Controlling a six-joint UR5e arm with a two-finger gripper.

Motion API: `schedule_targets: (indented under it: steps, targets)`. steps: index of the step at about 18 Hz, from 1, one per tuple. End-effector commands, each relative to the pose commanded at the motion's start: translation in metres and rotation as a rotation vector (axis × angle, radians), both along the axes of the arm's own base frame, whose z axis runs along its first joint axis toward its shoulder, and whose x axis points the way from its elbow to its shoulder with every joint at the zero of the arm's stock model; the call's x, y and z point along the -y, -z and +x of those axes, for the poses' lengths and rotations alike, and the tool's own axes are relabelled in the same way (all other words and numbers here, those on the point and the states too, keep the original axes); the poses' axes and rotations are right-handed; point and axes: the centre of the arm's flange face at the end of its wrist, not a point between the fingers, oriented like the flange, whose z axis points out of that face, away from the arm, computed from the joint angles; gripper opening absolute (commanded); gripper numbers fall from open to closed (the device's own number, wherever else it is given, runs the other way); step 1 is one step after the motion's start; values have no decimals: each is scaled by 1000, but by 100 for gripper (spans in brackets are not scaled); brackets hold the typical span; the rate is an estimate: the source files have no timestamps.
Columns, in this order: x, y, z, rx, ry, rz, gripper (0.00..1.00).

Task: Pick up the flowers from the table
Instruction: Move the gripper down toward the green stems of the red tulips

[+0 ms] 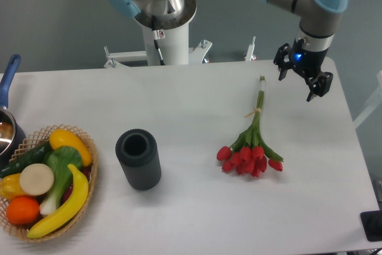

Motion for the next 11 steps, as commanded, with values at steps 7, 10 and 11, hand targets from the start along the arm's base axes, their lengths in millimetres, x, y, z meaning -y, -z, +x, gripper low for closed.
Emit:
schedule_targets:
  steps: [7, 10, 11]
  targets:
    - [-2, 3, 2, 5, -41, -3, 100]
    - [-5, 7, 7, 23, -193, 9, 100]
    - [-9, 8, 9, 18, -252, 19, 100]
